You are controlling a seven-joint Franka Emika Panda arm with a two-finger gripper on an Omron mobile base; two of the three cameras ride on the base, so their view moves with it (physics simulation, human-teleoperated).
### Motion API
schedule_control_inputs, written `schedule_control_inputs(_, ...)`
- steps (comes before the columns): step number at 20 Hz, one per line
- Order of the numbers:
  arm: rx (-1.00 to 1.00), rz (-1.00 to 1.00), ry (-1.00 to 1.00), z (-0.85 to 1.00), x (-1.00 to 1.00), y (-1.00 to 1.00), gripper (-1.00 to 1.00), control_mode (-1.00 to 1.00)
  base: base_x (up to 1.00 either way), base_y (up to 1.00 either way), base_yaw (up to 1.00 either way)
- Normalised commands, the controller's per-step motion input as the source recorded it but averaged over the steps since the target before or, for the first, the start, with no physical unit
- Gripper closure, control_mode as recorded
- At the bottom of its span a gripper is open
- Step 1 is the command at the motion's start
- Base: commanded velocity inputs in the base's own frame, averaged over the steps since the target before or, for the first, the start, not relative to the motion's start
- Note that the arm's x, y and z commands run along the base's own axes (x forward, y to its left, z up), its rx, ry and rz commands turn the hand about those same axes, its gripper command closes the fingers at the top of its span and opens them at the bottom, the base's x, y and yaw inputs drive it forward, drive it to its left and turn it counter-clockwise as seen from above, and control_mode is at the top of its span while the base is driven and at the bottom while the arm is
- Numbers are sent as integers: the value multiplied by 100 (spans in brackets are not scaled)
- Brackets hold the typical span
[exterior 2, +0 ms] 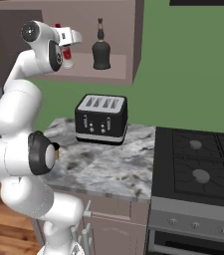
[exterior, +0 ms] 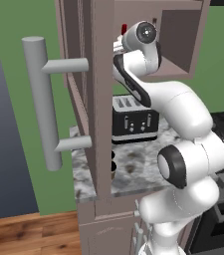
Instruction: Sort all alcoholic drinks to one cabinet, and non-alcoholic drinks to the other.
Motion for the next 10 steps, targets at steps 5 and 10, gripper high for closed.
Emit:
schedule_control_inputs(5, 0, 0, 0, 0, 12, 0, -100, -100, 0, 0, 0)
schedule_control_inputs(10, 0, 0, 0, 0, 8, 1, -100, -100, 0, 0, 0)
